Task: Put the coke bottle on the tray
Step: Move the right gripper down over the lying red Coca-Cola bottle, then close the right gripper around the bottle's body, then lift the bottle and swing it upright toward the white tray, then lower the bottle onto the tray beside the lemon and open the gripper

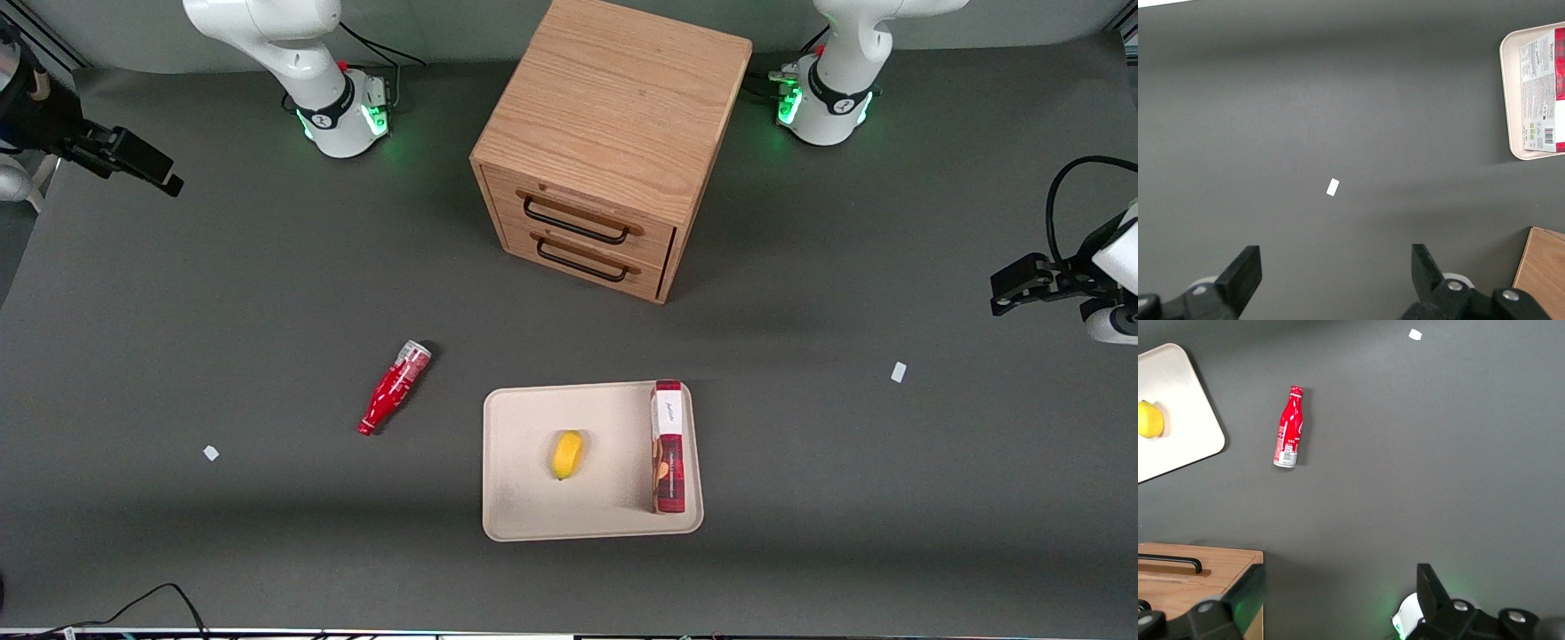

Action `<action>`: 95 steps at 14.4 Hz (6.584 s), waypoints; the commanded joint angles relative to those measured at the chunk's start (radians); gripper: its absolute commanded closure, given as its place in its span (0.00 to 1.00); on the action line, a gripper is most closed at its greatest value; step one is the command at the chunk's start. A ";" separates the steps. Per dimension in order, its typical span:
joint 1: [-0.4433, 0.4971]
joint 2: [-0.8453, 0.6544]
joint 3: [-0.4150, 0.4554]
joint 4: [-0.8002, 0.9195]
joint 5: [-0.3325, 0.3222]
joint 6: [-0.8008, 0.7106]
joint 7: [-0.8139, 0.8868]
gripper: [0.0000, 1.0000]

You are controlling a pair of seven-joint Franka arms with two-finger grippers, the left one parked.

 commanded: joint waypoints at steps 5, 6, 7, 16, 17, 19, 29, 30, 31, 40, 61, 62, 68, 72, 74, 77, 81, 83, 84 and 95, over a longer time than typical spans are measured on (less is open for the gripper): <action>0.011 0.031 -0.016 0.043 0.013 -0.070 -0.032 0.00; 0.011 0.031 -0.007 0.037 0.013 -0.072 -0.032 0.00; 0.013 0.031 0.001 0.037 0.014 -0.072 -0.032 0.00; 0.031 0.412 0.169 0.253 0.013 0.115 0.194 0.00; 0.030 0.470 0.191 0.249 0.011 0.156 0.251 0.00; 0.031 0.567 0.200 0.230 0.008 0.219 0.328 0.00; 0.045 0.793 0.200 -0.067 -0.111 0.718 0.558 0.00; 0.045 0.793 0.200 -0.104 -0.139 0.750 0.560 0.00; 0.043 0.793 0.200 -0.133 -0.153 0.776 0.560 0.00; 0.043 0.792 0.199 -0.196 -0.184 0.858 0.558 1.00; 0.089 0.964 0.374 0.457 -0.139 0.624 0.140 1.00; 0.099 1.006 0.374 0.456 -0.139 0.662 0.167 1.00; 0.154 1.135 0.374 0.453 -0.139 0.845 0.331 1.00; 0.158 1.183 0.371 0.443 -0.145 0.927 0.331 1.00; 0.166 1.200 0.361 0.443 -0.145 0.959 0.330 1.00; 0.168 1.209 0.360 0.443 -0.147 0.968 0.331 0.94; 0.174 1.207 0.358 0.442 -0.173 0.968 0.331 0.00; 0.175 1.207 0.358 0.440 -0.190 0.968 0.331 0.00; 0.175 1.207 0.358 0.440 -0.193 0.968 0.331 0.00; 0.160 1.058 0.344 0.414 -0.262 0.769 0.330 0.00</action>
